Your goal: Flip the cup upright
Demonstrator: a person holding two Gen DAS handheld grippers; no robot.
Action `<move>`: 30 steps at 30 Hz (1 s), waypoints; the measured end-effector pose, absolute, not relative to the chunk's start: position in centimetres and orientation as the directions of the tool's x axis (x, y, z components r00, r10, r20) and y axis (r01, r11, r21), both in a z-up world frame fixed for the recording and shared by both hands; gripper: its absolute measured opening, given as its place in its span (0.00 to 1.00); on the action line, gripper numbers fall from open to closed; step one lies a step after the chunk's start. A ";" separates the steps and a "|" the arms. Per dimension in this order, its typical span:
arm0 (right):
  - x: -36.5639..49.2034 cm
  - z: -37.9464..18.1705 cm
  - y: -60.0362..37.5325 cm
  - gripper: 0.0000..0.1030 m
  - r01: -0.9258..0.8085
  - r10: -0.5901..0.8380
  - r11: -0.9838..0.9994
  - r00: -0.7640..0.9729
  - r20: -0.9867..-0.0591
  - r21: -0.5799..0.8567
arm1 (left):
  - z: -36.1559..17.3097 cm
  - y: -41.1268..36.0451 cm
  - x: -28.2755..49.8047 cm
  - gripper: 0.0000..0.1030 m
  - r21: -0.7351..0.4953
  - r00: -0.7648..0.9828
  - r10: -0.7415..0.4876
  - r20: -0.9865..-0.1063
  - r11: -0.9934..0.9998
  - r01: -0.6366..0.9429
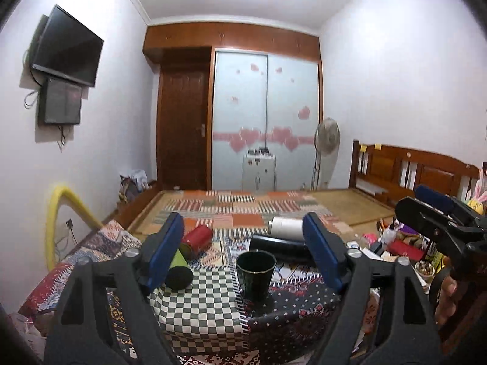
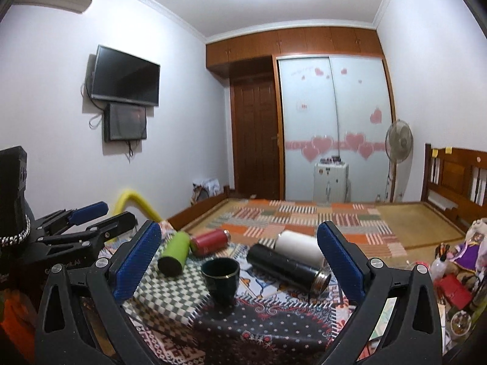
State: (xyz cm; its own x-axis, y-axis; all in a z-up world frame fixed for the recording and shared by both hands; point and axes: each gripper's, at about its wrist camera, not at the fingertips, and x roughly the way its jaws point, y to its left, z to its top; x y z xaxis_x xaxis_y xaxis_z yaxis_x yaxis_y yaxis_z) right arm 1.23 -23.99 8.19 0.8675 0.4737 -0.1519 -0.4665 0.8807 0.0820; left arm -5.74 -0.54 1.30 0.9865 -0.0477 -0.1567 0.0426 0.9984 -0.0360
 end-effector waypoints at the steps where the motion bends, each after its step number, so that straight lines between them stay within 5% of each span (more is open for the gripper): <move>1: 0.9 8.3 -24.0 1.00 -0.471 0.479 0.878 0.866 -0.144 0.087 | 1.4 -0.6 -6.2 0.83 -0.035 0.988 -0.045 -0.146 0.999 0.040; 8: -0.4 8.2 -23.9 1.00 -0.477 0.485 0.874 0.866 -0.123 0.092 | 1.6 -0.7 -8.6 0.96 -0.028 0.996 -0.015 -0.092 1.000 0.012; 30: -1.4 7.6 -23.8 1.00 -0.464 0.473 0.881 0.873 -0.120 0.091 | 1.3 -0.4 -9.0 1.00 -0.041 0.994 -0.012 -0.106 0.999 0.008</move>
